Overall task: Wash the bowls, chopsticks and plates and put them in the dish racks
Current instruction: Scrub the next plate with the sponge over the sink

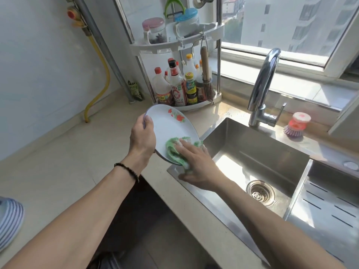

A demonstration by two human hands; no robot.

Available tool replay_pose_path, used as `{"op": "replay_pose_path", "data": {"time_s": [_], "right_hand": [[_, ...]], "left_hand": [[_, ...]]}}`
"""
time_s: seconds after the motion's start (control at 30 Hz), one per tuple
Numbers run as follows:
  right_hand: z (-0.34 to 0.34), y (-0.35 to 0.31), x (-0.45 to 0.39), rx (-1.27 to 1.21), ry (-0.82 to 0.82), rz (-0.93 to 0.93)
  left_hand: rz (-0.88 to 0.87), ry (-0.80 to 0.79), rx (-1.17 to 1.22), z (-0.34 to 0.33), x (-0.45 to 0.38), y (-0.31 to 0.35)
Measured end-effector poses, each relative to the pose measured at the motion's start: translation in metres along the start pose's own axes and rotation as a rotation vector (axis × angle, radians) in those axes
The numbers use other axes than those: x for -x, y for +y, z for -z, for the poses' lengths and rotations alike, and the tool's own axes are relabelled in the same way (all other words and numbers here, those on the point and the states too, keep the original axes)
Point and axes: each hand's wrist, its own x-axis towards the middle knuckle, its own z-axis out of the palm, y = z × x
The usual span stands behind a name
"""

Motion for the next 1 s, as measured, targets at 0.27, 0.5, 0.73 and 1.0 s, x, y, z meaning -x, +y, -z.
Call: {"op": "replay_pose_path", "data": {"time_s": [0.27,0.5,0.73,1.0], "right_hand": [[-0.009,-0.006,0.001,0.071,0.058,0.062],[-0.012,-0.021,0.001,-0.009,-0.013,0.126],[-0.021,-0.029,0.004,-0.036,0.054,0.119],[-0.007,0.001,0.005,0.362,0.433,0.144]], "left_hand": [[-0.005,0.021,-0.010,0.010,0.000,0.000],[0.003,0.021,0.022,0.021,-0.004,-0.005],[0.074,0.053,0.055,0.020,-0.001,-0.007],[0.304,-0.232,0.329,0.041,0.000,0.005]]}}
